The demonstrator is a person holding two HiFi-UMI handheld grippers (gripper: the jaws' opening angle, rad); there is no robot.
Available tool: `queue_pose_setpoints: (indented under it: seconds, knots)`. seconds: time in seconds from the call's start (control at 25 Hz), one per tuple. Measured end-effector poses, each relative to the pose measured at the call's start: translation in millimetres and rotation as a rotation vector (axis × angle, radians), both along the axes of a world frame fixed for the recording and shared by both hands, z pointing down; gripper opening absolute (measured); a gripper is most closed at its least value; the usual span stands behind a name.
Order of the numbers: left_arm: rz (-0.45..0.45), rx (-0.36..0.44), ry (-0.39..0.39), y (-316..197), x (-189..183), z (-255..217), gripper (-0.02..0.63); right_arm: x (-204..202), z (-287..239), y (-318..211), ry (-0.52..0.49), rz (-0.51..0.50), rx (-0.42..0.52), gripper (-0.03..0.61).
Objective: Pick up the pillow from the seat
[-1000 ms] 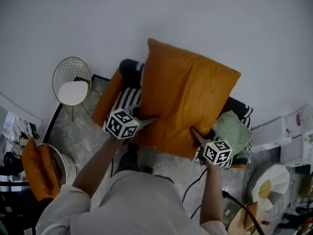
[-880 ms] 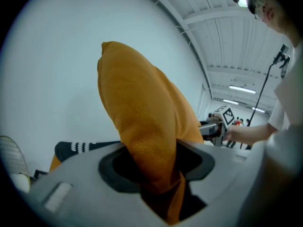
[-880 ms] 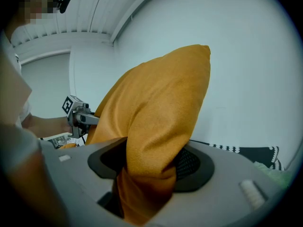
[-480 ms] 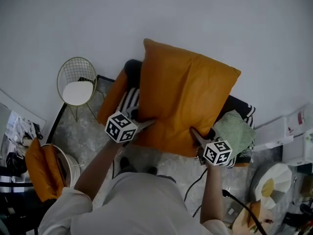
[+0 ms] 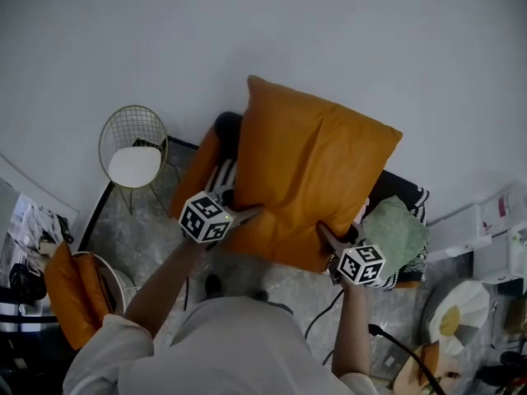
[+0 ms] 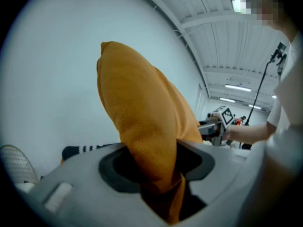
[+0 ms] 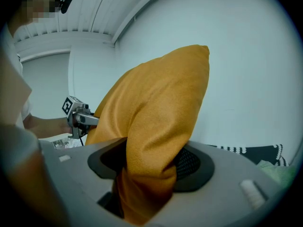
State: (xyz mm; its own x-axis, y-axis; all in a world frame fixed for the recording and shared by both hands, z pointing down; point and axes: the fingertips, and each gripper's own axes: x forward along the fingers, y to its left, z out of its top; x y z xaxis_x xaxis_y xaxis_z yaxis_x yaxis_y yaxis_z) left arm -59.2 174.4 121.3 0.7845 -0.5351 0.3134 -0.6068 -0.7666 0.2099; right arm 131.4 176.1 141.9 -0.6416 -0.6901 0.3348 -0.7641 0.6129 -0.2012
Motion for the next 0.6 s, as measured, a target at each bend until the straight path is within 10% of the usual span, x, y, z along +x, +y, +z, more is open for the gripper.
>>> queue_pose_setpoints:
  seconds: [0.6]
  knots:
    - [0.012, 0.001, 0.011, -2.4, -31.5, -8.5, 0.212, -30.7, -12.1, 0.5, 0.002, 0.006, 0.009, 0.29]
